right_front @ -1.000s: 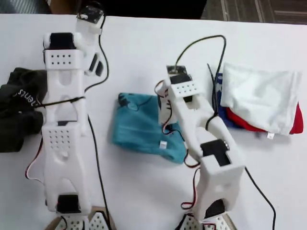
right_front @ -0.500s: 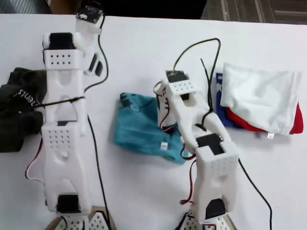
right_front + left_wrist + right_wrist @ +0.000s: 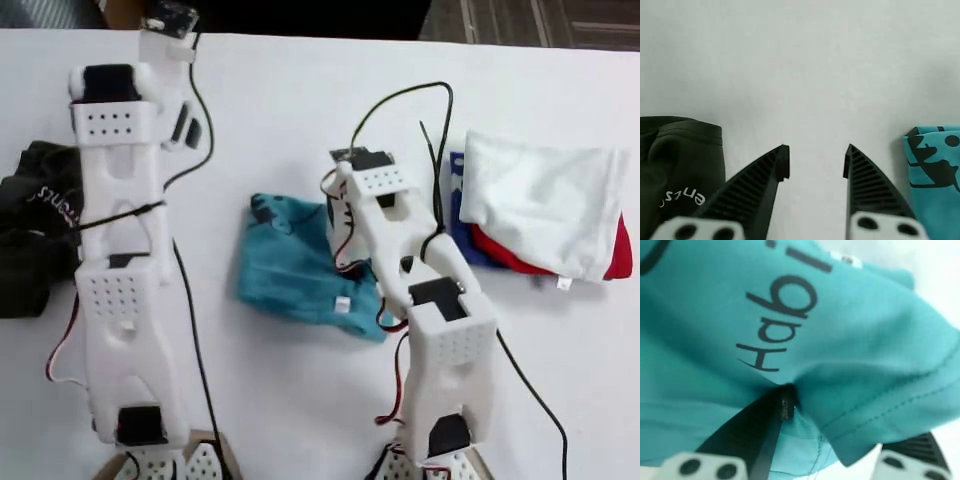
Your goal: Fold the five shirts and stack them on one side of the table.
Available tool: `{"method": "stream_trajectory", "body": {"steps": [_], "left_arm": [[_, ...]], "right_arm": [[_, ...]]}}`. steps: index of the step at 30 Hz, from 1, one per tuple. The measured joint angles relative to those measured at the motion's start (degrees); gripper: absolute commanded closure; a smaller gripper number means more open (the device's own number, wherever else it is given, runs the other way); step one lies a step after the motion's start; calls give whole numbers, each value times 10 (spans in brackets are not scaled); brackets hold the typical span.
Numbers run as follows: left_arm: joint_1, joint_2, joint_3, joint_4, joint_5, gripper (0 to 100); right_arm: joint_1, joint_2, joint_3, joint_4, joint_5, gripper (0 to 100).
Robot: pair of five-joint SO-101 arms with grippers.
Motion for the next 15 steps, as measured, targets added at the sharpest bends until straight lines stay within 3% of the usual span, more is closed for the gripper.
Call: {"method": "stream_trajectory", "body": {"steps": [6, 15], "left_arm": [[-37, -47, 0, 0, 0, 801], [-80, -101, 0, 0, 0, 801]], "right_arm": [[1, 25, -27, 5, 62, 937], [4, 98, -131, 65, 149, 973]]}}
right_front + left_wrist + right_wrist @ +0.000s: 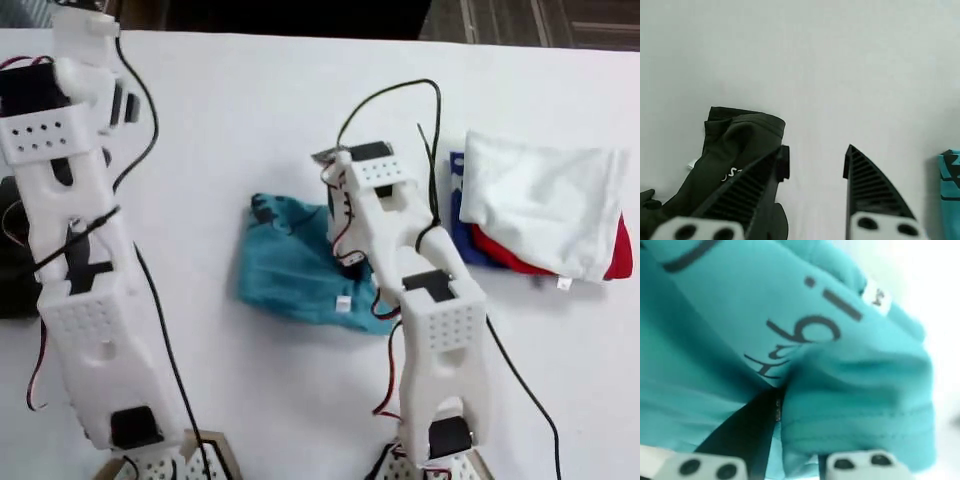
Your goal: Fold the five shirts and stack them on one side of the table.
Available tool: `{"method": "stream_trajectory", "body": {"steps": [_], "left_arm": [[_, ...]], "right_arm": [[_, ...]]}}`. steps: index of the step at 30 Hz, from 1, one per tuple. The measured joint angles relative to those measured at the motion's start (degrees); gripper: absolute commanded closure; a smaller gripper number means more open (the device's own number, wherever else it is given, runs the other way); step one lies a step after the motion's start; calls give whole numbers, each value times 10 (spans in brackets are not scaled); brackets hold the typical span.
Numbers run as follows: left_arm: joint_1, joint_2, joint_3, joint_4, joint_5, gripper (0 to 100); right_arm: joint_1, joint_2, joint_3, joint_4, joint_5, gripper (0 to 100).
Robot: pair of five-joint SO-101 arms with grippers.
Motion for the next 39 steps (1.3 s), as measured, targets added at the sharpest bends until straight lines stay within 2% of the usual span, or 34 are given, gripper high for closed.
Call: {"method": "stream_trajectory", "body": {"steps": [11, 16, 23, 30, 39], "left_arm": [[-6, 0, 0, 0, 0, 801], [-6, 0, 0, 0, 0, 801], [-6, 0, 7, 0, 0, 801], [-6, 0, 89, 0, 0, 801], [-6, 0, 98, 0, 0, 801]], "right_arm": [[25, 25, -105, 44, 17, 976], [58, 9, -142, 52, 77, 977], [133, -99, -143, 53, 127, 977], [211, -213, -143, 54, 137, 977], [342, -238, -190, 42, 188, 977]]}}
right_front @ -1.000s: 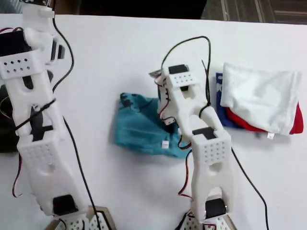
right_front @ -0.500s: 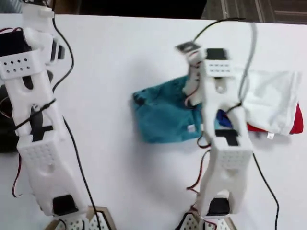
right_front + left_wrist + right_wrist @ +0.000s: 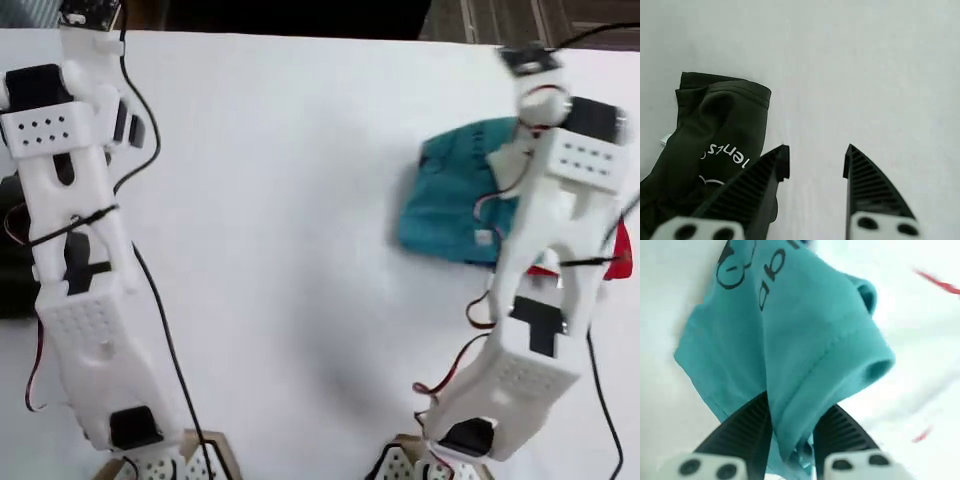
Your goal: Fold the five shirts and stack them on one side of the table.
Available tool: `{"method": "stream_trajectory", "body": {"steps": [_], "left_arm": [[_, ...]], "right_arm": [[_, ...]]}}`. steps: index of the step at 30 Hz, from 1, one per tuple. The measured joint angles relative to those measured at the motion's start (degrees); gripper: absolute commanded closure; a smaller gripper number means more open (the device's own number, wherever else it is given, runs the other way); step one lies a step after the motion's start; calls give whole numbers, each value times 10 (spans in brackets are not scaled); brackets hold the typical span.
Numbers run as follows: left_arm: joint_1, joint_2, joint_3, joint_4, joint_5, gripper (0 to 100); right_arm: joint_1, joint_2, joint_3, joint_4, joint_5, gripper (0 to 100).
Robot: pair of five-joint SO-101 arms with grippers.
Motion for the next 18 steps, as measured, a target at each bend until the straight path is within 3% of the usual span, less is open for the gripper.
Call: {"method": "stream_trajectory", "body": {"steps": [7, 18], "left_arm": [[0, 0, 1, 0, 0, 801], [0, 0, 2, 0, 0, 801]], "right_arm": [[62, 34, -104, 0, 47, 977], [119, 98, -193, 0, 54, 977]]}}
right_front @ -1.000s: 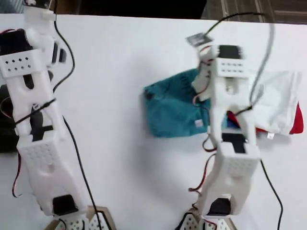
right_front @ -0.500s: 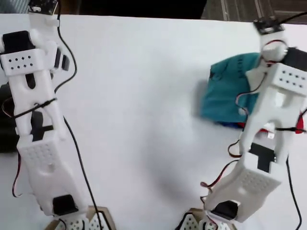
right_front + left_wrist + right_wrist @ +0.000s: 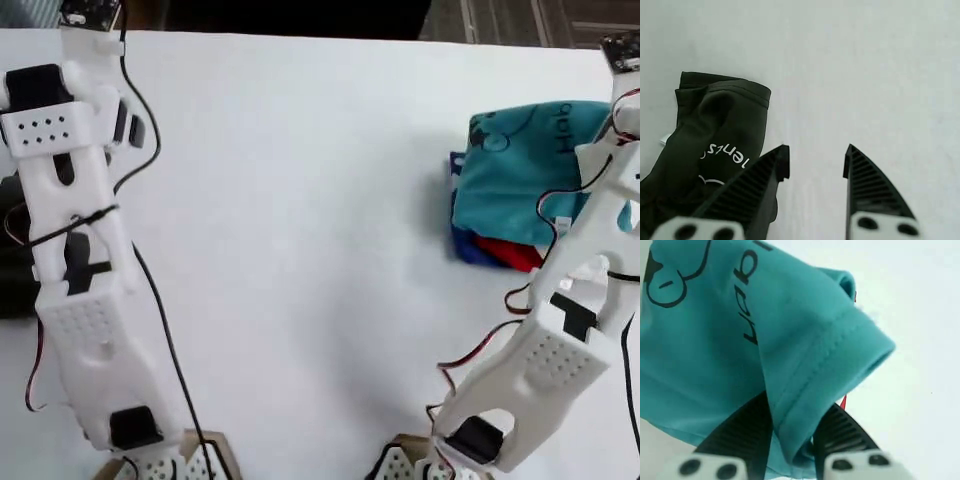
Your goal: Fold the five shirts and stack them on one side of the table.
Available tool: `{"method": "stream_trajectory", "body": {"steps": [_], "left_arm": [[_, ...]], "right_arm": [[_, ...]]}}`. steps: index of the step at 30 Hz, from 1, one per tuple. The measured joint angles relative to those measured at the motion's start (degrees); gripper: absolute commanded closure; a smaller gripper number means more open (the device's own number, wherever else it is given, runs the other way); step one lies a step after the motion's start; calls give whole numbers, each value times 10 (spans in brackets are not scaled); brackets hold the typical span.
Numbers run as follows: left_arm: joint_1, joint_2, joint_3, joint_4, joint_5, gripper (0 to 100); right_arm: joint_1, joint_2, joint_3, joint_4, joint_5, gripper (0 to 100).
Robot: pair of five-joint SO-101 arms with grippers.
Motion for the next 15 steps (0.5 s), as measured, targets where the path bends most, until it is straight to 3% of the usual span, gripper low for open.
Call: {"method": "stream_trajectory", "body": {"steps": [15], "left_arm": [[8, 0, 0, 0, 0, 801]], "right_arm": [[-112, -69, 0, 12, 0, 977]]}}
